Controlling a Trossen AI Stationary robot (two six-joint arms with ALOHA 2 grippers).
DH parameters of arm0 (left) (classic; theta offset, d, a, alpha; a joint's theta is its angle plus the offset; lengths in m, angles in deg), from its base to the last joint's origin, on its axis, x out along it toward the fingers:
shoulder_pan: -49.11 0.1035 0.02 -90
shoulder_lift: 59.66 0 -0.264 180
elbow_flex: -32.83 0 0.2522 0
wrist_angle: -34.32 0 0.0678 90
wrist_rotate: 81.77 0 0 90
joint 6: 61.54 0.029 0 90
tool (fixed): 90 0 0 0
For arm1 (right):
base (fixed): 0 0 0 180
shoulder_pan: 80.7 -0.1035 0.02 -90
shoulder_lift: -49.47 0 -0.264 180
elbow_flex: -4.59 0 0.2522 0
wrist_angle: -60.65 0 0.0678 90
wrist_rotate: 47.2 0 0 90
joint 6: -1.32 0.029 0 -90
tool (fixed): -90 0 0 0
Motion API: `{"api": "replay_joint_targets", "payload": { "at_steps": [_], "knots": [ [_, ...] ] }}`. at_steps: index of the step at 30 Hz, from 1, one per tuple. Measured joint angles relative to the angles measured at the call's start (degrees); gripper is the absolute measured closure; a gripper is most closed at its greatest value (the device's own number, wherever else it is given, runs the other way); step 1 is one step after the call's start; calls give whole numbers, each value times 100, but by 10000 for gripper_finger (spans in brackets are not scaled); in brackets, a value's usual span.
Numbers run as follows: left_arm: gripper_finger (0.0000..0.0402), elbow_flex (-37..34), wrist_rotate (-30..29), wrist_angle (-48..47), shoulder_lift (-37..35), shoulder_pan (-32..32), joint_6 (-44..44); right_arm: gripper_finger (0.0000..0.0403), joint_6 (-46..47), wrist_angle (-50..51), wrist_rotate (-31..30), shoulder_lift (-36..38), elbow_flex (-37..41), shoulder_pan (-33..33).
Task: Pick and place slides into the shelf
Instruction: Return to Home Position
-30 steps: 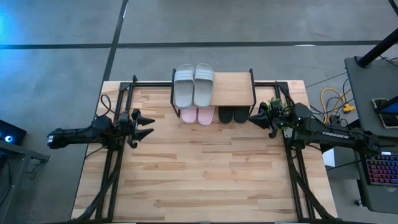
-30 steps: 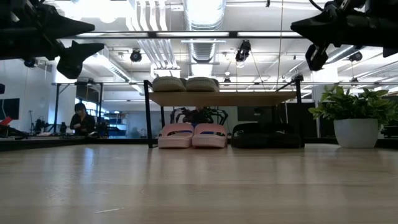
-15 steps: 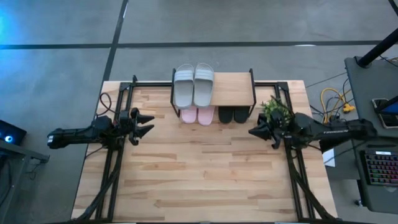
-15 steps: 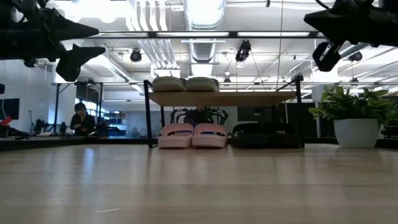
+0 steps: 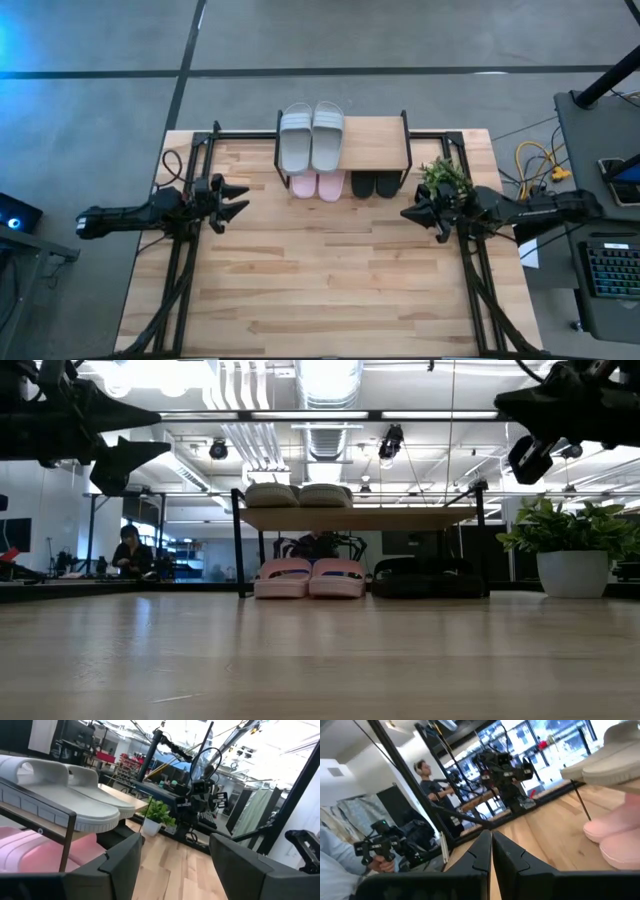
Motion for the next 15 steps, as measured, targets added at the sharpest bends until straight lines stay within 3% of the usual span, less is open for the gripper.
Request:
{"api": "replay_joint_targets", "payload": {
  "at_steps": [15],
  "knots": [
    [181,2,19,328,18,-3,446,394,-11,148,-17,533,313,1]
  ]
}}
